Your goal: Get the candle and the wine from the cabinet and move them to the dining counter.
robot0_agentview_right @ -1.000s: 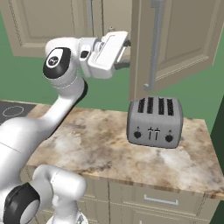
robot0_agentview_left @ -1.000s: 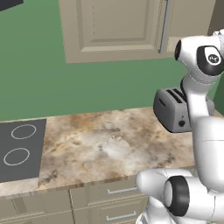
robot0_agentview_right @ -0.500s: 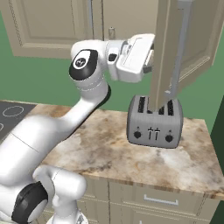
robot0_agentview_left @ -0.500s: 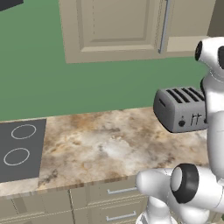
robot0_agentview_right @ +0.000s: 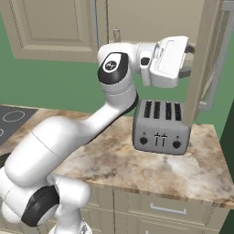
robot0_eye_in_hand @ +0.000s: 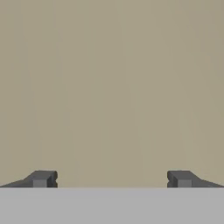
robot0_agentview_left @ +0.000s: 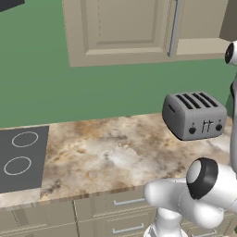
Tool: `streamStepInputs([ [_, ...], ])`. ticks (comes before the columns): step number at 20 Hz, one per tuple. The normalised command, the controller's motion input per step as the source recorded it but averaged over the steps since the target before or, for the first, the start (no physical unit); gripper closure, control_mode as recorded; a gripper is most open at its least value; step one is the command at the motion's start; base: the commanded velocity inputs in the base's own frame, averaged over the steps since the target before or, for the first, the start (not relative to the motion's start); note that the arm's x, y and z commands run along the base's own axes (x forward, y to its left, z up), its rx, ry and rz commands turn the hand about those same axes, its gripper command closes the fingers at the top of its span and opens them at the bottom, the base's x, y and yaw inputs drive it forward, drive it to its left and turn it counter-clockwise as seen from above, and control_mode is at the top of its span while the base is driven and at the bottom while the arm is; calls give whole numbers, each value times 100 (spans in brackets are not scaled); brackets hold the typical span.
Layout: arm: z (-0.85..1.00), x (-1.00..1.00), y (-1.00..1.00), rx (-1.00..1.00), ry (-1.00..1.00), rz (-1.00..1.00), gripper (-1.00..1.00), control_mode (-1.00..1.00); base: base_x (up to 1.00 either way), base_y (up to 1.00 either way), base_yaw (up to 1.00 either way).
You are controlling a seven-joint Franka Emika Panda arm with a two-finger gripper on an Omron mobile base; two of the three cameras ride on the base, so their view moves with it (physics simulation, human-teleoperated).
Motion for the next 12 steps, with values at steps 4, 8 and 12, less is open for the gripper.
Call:
streamStepInputs([
  [4,0,0,-35,0,5,2,-100,-100,0,0,0],
  [8,0,0,-51,0,2,8,-100,-100,0,0,0],
  [12,0,19,-58,4,3,11,-100,-100,0,0,0],
])
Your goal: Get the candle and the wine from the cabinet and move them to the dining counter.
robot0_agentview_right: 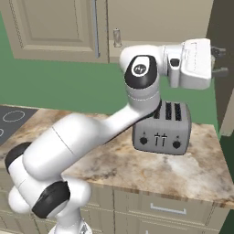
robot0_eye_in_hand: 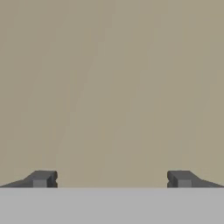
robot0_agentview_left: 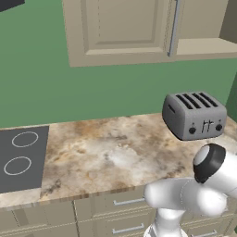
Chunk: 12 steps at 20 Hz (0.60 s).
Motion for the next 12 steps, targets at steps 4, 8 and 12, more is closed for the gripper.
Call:
streamStepInputs([
  [4,0,19,-46,0,2,10,-100,-100,0,0,0],
  [8,0,30,-50,2,2,10,-100,-100,0,0,0],
  [12,0,29,-46,2,6,13,-100,-100,0,0,0],
])
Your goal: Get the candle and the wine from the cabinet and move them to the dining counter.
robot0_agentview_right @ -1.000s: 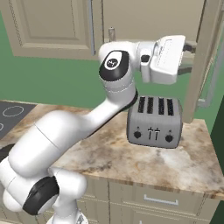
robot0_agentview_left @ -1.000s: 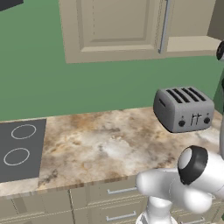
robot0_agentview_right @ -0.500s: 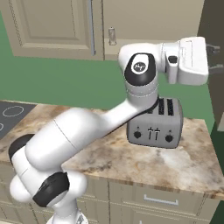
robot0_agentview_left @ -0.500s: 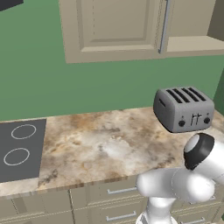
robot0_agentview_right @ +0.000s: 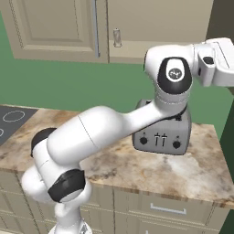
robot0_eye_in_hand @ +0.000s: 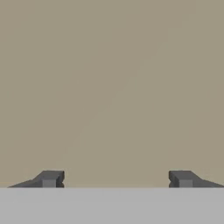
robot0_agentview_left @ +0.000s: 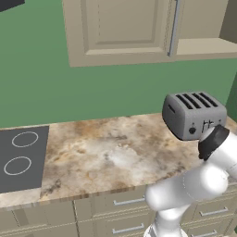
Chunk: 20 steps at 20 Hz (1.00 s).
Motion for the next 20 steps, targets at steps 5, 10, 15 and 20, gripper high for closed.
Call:
streamStepInputs([
  [5,0,32,-37,1,7,10,-100,-100,0,0,0],
  [10,0,18,-1,0,8,1,-100,-100,0,0,0],
  [15,-2,-1,66,-5,6,0,-100,-100,0,0,0],
  [20,0,-12,100,-10,2,2,-100,-100,0,0,0],
])
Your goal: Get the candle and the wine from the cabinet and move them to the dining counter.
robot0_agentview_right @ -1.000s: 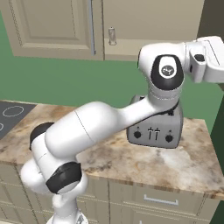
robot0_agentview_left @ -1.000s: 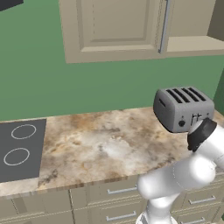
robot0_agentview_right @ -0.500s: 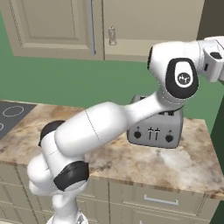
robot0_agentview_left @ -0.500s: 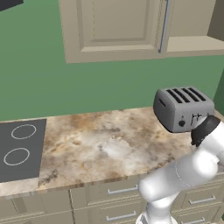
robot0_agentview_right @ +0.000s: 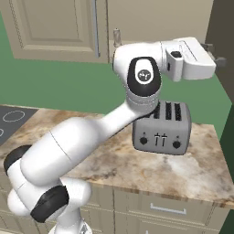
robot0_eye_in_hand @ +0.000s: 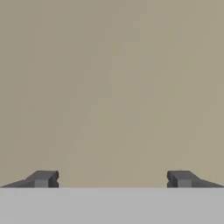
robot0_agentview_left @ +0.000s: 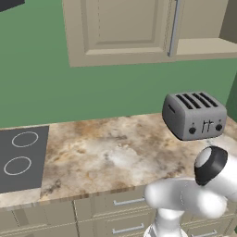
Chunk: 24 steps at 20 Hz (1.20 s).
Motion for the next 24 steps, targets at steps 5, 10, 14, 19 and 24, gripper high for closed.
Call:
streamStepInputs([
  [5,0,0,100,-8,8,14,-100,-100,0,0,0],
  [10,2,-1,100,-6,14,23,-100,-100,0,0,0],
  [14,16,-4,82,-1,19,34,-100,-100,0,0,0],
  [19,10,-16,43,1,10,41,-100,-100,0,0,0],
  [24,12,-41,58,7,1,32,-100,-100,0,0,0],
])
